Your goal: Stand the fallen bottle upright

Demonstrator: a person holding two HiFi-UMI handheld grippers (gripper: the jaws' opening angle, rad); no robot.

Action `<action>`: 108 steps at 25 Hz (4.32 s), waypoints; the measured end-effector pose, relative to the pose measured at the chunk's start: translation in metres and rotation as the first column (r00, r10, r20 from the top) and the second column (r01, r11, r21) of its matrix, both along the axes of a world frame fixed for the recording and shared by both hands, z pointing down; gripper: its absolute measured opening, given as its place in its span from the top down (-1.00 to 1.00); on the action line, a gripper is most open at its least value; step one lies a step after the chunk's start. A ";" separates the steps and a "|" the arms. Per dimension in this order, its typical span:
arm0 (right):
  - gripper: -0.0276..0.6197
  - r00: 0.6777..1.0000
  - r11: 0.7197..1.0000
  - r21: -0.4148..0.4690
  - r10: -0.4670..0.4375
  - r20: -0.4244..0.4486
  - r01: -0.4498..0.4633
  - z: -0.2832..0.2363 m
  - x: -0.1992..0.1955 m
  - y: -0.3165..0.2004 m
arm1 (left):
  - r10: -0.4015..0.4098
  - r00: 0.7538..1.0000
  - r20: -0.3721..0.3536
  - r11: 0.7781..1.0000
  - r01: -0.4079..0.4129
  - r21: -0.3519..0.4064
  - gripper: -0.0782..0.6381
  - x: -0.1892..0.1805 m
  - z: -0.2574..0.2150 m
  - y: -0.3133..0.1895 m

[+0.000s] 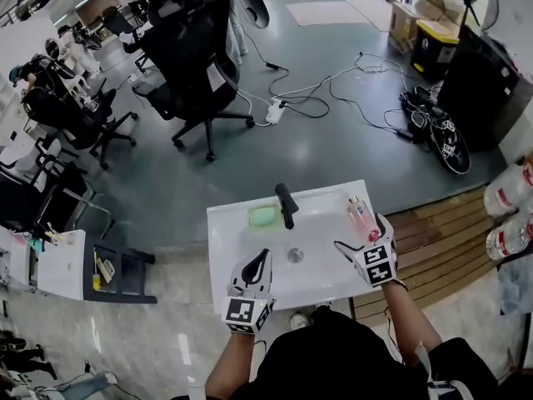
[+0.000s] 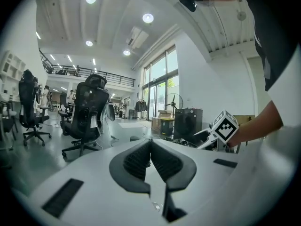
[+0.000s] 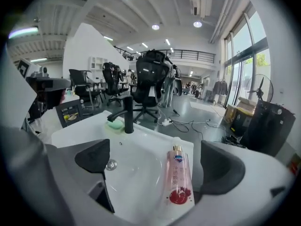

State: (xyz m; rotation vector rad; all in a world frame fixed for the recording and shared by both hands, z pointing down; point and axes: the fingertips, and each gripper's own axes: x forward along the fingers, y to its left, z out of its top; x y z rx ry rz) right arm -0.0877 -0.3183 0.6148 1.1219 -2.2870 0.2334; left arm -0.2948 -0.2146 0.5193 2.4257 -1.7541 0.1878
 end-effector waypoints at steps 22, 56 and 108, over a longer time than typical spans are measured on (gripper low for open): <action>-0.66 0.979 0.864 -0.493 0.001 -0.202 -0.103 0.145 0.050 -0.097 | -0.021 0.999 0.032 0.995 0.024 -0.098 0.73 0.018 0.030 -0.088; -0.04 0.934 0.787 -0.580 -0.012 -0.358 -0.212 0.156 0.046 -0.097 | 0.105 0.993 -0.053 0.986 -0.110 -0.121 0.73 -0.037 0.046 -0.072; -0.07 0.939 0.920 0.304 0.151 0.310 -0.248 0.018 0.018 -0.201 | 0.043 0.999 0.006 0.978 -0.041 -0.206 0.73 -0.003 0.079 -0.102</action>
